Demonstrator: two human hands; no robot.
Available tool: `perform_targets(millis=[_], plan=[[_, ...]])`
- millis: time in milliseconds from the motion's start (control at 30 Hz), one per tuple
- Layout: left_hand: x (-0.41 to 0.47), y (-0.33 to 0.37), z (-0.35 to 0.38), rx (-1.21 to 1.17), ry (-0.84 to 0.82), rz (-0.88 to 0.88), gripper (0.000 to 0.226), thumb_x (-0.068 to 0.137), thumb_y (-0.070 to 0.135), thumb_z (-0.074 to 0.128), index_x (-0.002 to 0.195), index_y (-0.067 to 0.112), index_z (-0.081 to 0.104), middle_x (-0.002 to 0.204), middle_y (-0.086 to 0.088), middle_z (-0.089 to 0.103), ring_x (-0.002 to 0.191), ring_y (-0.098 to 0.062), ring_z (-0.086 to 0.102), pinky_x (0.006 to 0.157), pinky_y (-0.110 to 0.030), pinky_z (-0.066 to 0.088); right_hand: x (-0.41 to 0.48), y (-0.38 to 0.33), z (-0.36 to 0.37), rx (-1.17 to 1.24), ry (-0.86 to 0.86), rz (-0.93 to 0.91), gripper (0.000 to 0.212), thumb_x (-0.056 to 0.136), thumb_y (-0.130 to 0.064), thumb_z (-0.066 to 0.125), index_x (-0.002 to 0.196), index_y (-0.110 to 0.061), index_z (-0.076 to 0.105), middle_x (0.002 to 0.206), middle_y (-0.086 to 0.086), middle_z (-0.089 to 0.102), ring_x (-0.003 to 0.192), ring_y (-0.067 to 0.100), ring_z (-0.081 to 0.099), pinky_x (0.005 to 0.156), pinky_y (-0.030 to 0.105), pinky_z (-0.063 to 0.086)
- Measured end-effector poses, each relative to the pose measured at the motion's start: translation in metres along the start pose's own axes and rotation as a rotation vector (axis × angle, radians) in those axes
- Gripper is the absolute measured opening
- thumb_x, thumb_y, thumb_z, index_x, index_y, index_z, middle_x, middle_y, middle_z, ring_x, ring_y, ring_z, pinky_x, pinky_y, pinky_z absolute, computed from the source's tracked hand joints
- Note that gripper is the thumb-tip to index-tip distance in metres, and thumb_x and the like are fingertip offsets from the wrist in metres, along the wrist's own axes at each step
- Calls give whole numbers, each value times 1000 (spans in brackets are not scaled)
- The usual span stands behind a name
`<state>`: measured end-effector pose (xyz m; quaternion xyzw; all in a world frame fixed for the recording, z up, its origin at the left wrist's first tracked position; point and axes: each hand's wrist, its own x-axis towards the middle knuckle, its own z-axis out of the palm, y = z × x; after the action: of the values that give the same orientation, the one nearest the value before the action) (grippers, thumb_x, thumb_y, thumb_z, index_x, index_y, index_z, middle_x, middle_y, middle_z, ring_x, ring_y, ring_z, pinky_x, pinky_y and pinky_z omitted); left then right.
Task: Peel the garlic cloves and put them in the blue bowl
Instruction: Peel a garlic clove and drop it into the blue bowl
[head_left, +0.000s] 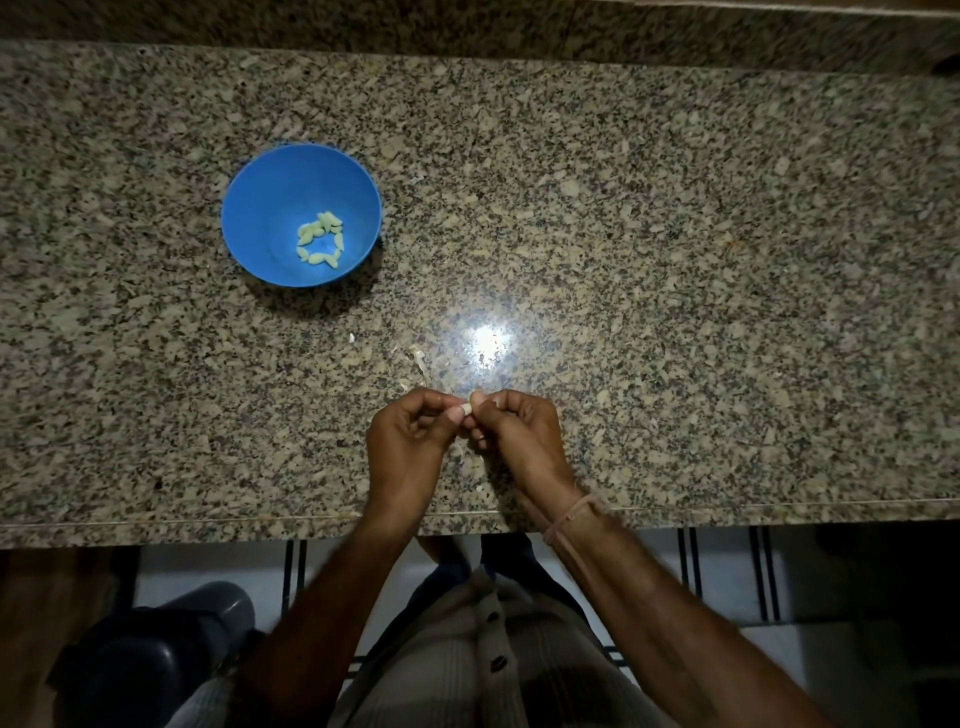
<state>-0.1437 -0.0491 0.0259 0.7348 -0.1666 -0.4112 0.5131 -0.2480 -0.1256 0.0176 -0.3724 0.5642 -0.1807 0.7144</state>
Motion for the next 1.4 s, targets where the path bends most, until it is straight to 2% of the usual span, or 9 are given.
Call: perform_targets(millis=[100,267,400,500,700,933,1133,1333,1400], plan=[[0,-1,-2,66,0,14,8,94,3,71,90,9,75,82,-5,78,79,-22,75,76,-38,62,-4,4,3,17,22,-3,22,97,-16,73,81,0,69,72,14,70,63,18,60,62,30,49],[8,9,-7,-463,-146,-658,11,99,3,62,92,6,70,76,-6,67,63,-10,59,57,-22,53,-8,-3,1,-404,79,-393,17,94,-8,73,78,-10,68,71,-3,69,66,4,62,61,15,48],[12,14,-6,-597,-181,-835,15,103,6,56,92,8,67,69,-1,66,57,-6,57,49,-17,51,-7,-3,-1,-443,82,-508,20,93,-6,73,74,-12,66,67,-9,65,63,1,59,60,15,47],[8,10,-2,-494,-157,-669,12,102,6,61,92,8,68,71,-2,69,64,-10,60,56,-21,54,-7,-3,-1,-384,74,-432,20,95,-7,71,75,-10,67,68,-1,68,65,6,61,61,20,51],[-2,3,0,254,69,177,9,94,5,70,89,12,71,79,4,74,72,-3,70,66,-18,55,-2,-2,8,116,-17,101,28,101,-11,66,74,-9,64,69,11,64,60,16,54,60,29,47],[11,16,-6,-561,-152,-798,18,102,8,60,85,7,66,68,-3,65,56,-9,59,51,-20,52,-9,-7,5,-426,89,-383,21,97,-6,67,76,-8,63,69,1,64,64,7,57,60,19,48],[2,-2,-7,397,38,308,12,95,9,68,84,15,68,77,6,70,72,-9,65,62,-22,51,-1,-7,6,-108,-15,44,24,101,-13,67,77,-9,69,67,10,64,59,19,54,57,31,45],[12,15,-9,-585,-176,-772,15,100,12,63,87,8,67,70,-3,65,57,-8,59,51,-21,52,-1,-5,7,-275,57,-159,21,99,-7,65,79,-12,65,73,5,67,68,14,60,62,28,53],[14,14,-9,-603,-184,-787,16,101,14,63,86,8,66,67,-2,65,57,-9,59,51,-20,52,-3,-5,7,-258,42,-164,20,100,-6,65,80,-10,65,73,5,66,68,13,61,63,27,54]])
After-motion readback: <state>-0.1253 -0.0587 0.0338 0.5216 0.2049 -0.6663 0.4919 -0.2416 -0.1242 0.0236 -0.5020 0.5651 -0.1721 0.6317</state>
